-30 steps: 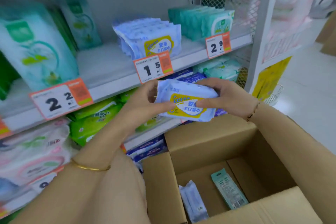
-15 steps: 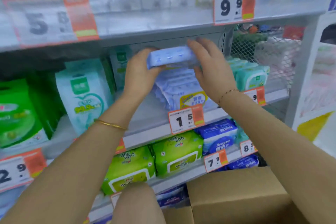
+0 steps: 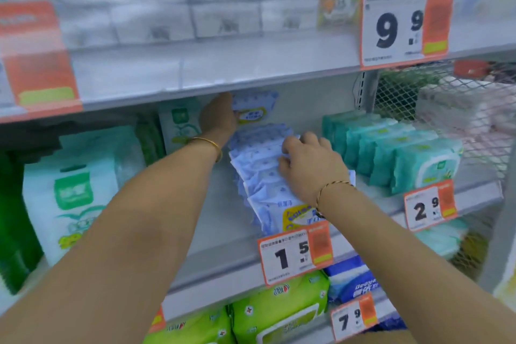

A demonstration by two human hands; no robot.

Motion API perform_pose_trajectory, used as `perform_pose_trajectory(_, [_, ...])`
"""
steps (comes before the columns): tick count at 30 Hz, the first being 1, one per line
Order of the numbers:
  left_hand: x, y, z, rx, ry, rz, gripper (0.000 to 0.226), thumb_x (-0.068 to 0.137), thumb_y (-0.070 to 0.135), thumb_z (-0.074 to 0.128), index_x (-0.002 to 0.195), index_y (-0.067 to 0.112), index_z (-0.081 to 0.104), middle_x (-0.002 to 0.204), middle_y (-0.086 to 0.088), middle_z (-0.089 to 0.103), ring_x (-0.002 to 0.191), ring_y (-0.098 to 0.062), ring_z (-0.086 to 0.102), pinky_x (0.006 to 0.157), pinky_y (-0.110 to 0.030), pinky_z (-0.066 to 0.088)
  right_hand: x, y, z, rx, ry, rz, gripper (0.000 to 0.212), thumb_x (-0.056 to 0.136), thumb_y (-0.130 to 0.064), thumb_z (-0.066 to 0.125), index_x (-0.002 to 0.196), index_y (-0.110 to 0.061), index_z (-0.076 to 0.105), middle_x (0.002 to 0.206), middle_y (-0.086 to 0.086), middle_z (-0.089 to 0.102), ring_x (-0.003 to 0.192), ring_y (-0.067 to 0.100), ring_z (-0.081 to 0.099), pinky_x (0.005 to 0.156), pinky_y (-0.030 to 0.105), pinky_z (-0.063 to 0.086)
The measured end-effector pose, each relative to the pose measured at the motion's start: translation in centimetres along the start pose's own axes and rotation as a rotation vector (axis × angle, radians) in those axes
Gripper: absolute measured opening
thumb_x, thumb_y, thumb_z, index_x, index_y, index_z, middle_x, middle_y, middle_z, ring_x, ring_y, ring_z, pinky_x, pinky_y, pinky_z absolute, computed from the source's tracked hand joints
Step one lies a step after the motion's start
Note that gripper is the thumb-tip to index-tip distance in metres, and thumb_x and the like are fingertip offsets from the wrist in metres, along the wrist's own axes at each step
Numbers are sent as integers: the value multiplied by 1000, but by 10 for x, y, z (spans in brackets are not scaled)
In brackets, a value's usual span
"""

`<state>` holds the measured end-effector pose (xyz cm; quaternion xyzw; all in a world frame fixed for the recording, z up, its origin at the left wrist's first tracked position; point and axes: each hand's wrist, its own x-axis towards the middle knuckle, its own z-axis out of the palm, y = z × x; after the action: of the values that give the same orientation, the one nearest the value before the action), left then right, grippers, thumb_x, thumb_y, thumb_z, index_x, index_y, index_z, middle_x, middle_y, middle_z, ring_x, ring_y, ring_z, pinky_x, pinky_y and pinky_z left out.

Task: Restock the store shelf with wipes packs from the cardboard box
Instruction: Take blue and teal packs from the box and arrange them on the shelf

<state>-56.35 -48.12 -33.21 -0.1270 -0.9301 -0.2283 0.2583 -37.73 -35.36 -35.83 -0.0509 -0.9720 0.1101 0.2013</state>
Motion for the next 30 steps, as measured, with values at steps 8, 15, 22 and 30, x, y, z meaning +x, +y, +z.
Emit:
perform_pose_trajectory(8, [6, 6, 9, 70, -527, -96, 23, 94, 7, 44, 92, -8, 61, 115, -28, 61, 85, -32, 56, 64, -30, 40, 2, 0, 0, -33, -16, -12, 35, 98, -31, 36, 129, -17, 44, 130, 11, 43, 118, 32, 39, 90, 38, 38])
perform_pose_trajectory(15, [-30, 26, -18, 19, -492, -185, 29, 91, -2, 36, 109, -10, 57, 122, -28, 58, 102, -36, 59, 81, -34, 45, -1, -2, -10, -46, -10, -13, 34, 98, -32, 36, 126, -14, 46, 128, 12, 47, 118, 31, 45, 91, 38, 38])
perform_pose_trajectory(22, [-174, 88, -80, -275, -47, 170, 57, 72, 23, 33, 122, 9, 59, 129, -12, 57, 119, -28, 51, 102, -26, 32, -66, 37, -32, 97, 320, 20, 29, 93, -26, 48, 117, -13, 58, 114, 13, 57, 108, 37, 51, 87, 43, 43])
perform_pose_trajectory(30, [-387, 121, -22, -377, -401, 579, 44, 72, 21, 39, 105, 19, 68, 122, 0, 63, 111, -22, 56, 100, -23, 33, -235, 124, 25, 172, 344, 181, 24, 79, -2, 61, 103, -5, 64, 101, 16, 61, 91, 39, 59, 74, 44, 50])
